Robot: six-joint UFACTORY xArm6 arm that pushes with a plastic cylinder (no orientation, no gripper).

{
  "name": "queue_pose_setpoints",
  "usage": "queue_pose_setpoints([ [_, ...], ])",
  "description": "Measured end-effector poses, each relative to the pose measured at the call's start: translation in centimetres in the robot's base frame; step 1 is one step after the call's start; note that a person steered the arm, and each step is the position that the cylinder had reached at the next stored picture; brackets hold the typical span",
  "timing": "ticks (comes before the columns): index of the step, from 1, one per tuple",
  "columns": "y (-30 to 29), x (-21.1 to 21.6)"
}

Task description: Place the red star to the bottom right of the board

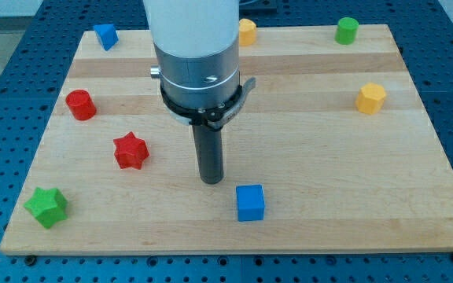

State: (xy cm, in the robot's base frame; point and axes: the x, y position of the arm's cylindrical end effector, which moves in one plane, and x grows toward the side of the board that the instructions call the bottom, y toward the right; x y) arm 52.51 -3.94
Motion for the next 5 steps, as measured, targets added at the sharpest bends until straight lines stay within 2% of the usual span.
queue_pose_setpoints([
  [2, -3.7, 0.0],
  [5, -13.0, 0.0],
])
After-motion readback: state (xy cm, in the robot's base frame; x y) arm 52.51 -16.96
